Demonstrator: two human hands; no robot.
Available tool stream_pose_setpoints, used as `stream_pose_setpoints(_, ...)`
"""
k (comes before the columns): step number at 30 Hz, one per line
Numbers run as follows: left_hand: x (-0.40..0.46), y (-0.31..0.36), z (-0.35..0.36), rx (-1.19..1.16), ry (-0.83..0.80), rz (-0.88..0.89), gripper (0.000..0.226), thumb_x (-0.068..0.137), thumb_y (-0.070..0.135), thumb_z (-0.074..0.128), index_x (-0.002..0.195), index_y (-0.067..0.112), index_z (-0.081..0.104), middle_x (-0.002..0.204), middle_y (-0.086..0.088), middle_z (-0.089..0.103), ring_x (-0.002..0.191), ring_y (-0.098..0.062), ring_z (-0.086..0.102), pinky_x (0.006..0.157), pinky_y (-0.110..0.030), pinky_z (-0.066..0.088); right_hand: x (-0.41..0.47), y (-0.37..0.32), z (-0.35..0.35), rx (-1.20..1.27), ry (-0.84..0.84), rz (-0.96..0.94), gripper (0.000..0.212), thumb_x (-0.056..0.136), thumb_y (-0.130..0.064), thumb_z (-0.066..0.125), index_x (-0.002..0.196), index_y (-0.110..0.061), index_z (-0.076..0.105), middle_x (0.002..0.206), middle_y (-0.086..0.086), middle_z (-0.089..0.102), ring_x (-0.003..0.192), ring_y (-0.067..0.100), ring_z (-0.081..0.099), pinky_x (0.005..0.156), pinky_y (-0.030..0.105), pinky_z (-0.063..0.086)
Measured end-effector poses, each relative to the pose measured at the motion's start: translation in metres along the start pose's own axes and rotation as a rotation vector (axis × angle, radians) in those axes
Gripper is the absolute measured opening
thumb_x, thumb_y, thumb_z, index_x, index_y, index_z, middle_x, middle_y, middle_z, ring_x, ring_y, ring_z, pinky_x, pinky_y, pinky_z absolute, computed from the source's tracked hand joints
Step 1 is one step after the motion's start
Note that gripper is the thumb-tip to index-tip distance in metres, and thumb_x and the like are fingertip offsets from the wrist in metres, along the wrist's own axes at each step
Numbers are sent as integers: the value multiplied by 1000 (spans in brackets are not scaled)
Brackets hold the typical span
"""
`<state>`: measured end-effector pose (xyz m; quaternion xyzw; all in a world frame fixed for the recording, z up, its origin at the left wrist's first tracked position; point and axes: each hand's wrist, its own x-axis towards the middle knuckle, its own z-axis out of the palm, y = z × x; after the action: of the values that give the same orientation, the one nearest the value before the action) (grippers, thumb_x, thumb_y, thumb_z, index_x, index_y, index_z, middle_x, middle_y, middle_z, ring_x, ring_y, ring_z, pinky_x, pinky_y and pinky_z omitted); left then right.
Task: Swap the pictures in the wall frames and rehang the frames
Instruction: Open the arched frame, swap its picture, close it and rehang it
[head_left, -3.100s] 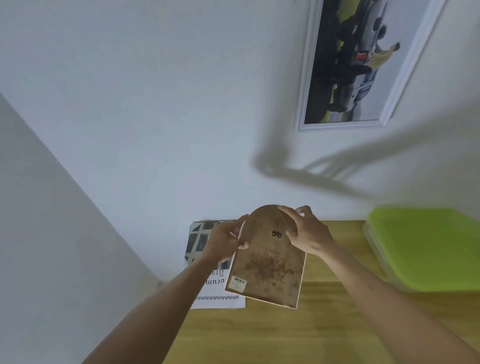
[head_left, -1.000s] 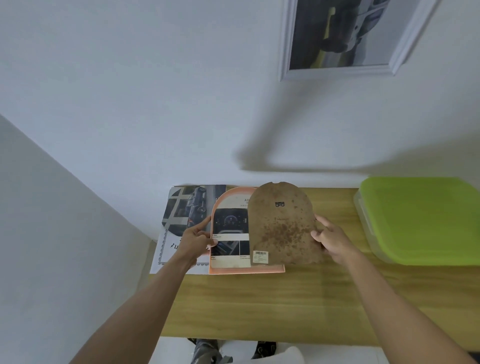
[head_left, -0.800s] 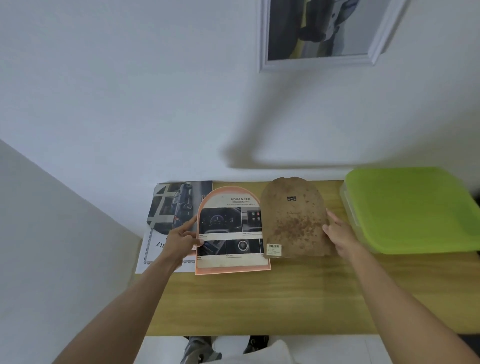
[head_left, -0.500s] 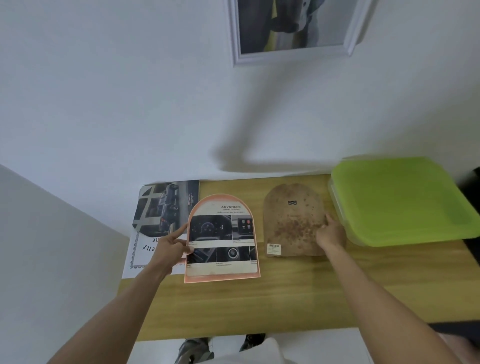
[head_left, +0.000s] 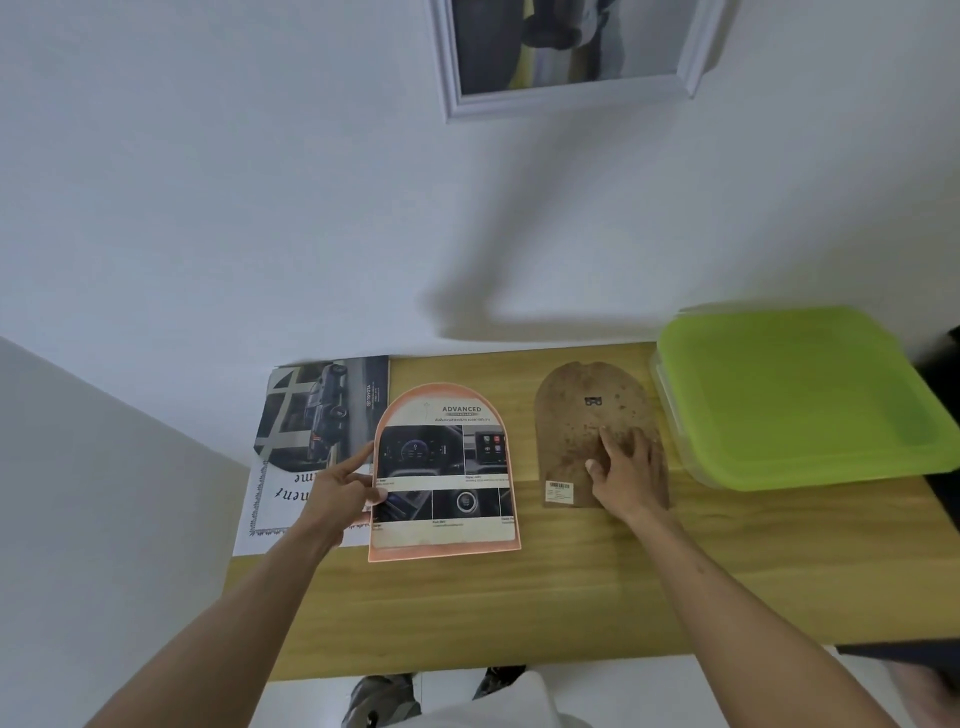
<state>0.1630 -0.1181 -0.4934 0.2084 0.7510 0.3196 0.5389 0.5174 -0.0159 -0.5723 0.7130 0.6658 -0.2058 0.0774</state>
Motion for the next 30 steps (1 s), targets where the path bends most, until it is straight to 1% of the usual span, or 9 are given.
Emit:
stream_pose_setpoints(3, 1, -1, 3, -5, -9, 8, 73, 83, -16, 61, 141, 27, 51, 82, -3, 77, 92, -20, 65, 65, -33, 45, -1, 1, -4, -15, 11, 15, 62, 100, -50, 42, 156, -32, 23, 162, 15, 12, 149, 38, 9, 122, 47, 13)
stream_pose_setpoints(7, 2, 1, 10, -33, -36, 18, 73, 83, -17, 58, 139, 29, 52, 91, -9, 77, 94, -23, 65, 64, -33, 48, -16, -27, -6, 168, 157, -130, 46, 102, -38, 47, 143, -18, 47, 145, 11, 45, 134, 27, 42, 110, 40, 39)
stream_pose_setpoints(10, 7, -2, 13, -45, -37, 15, 74, 83, -18, 58, 140, 29, 52, 94, -11, 76, 93, -24, 66, 66, -34, 49, -31, -59, 4, 369, 1, -256, 39, 102, -34, 49, 134, -13, 57, 130, 4, 61, 118, 18, 58, 103, 35, 48)
stream_pose_setpoints(14, 14, -7, 14, -53, -26, 42, 71, 84, -15, 60, 141, 27, 52, 97, -10, 76, 92, -23, 69, 68, -34, 52, -42, -87, 13, 534, -94, -225, 22, 100, -18, 53, 118, -15, 66, 108, 0, 72, 98, 15, 67, 86, 35, 56)
stream_pose_setpoints(17, 15, -14, 16, 204, 85, 180, 61, 86, -6, 63, 134, 32, 57, 90, -2, 77, 79, -12, 71, 62, -22, 53, -42, -96, 18, 553, -82, -202, 23, 97, -5, 54, 114, -15, 66, 101, -1, 71, 88, 15, 66, 77, 33, 57)
stream_pose_setpoints(20, 19, -23, 21, 476, 189, 309, 49, 86, -4, 58, 123, 28, 65, 84, 1, 72, 71, -17, 69, 61, -32, 57, -41, -103, 22, 501, -84, -232, 38, 94, -1, 54, 130, -16, 58, 110, 0, 68, 98, 18, 66, 83, 35, 56)
stream_pose_setpoints(24, 21, -31, 29, 758, 233, 364, 44, 93, 19, 58, 136, 16, 50, 114, -9, 61, 90, -26, 63, 78, -38, 55, -40, -110, 26, 331, -88, -283, 65, 91, 2, 60, 149, -16, 39, 122, 8, 59, 104, 20, 62, 93, 37, 55)
stream_pose_setpoints(26, 18, -32, 35, 812, 217, 342, 45, 93, 32, 59, 133, 14, 49, 126, -10, 54, 98, -28, 63, 81, -42, 55, -42, -114, 27, 229, -81, -291, 66, 92, -2, 60, 152, -14, 35, 122, 10, 55, 104, 22, 60, 91, 34, 54)
stream_pose_setpoints(30, 21, -42, 41, 897, 205, 345, 56, 88, 50, 63, 126, 12, 49, 133, -9, 45, 116, -28, 52, 93, -42, 50, -48, -126, 29, 124, -69, -246, 60, 99, -21, 52, 153, -14, 28, 127, 14, 46, 110, 27, 55, 83, 35, 55)
